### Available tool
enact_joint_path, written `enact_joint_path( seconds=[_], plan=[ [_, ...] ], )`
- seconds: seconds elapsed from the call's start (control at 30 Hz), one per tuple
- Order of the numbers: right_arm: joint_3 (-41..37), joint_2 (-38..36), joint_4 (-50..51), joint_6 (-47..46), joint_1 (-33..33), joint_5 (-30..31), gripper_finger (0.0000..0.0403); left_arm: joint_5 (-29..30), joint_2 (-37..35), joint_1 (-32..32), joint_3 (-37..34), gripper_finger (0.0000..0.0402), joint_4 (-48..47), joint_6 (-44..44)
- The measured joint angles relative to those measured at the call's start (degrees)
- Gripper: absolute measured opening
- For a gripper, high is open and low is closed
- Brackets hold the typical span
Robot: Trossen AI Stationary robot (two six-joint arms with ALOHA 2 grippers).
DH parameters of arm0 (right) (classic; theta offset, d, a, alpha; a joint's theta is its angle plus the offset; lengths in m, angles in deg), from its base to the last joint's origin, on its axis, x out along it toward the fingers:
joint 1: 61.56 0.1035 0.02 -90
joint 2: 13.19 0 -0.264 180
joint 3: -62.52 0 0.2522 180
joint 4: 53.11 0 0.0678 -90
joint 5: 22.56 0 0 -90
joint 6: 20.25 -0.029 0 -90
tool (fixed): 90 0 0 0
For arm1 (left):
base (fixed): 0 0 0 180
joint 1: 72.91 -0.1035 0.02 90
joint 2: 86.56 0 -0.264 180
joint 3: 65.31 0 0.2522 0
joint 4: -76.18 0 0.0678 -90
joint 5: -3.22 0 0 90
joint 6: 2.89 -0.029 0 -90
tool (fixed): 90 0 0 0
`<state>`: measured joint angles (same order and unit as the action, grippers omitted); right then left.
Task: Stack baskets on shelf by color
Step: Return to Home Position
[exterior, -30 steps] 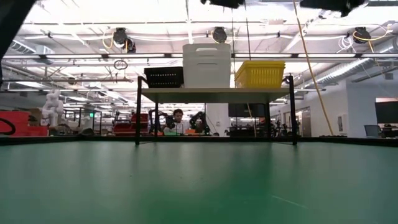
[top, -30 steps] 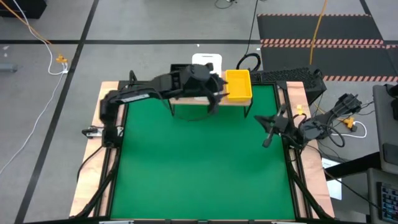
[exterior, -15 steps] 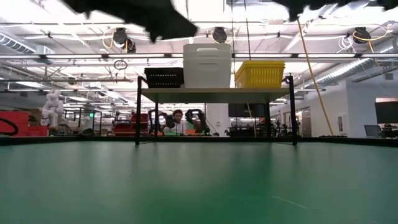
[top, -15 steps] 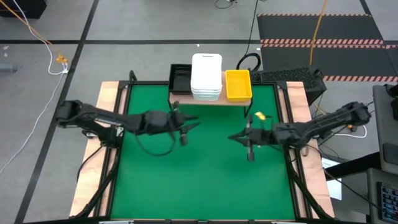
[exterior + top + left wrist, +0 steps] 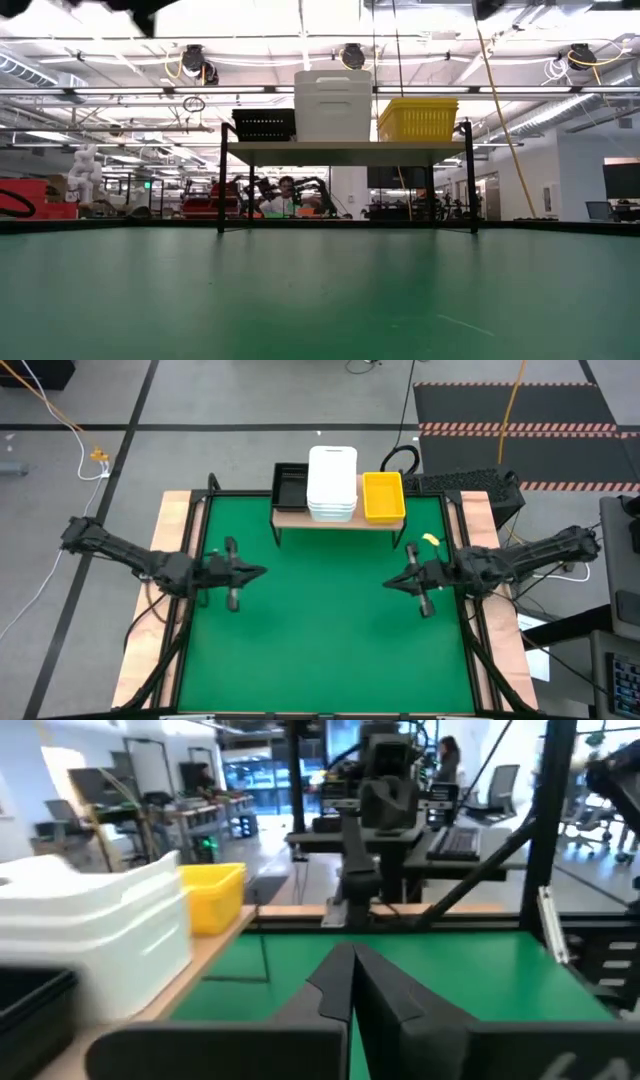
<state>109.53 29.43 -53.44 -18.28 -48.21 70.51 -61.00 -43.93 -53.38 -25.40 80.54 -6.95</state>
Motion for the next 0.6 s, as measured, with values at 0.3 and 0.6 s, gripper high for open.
enact_joint_path(
  seconds=[0.3, 0.6],
  plan=[
    [-9.50, -16.96, 7.32, 8.42, 0.54, 5.89, 0.0000, 6.41, -21.55, 0.47, -16.47, 0.0004, -0.58, -3.90],
    [-22.41, -22.17, -8.41, 7.90, -7.72, -0.45, 0.0000, 5.99, -33.62, -2.25, -18.35, 0.0003, -12.05, -6.28]
  ],
)
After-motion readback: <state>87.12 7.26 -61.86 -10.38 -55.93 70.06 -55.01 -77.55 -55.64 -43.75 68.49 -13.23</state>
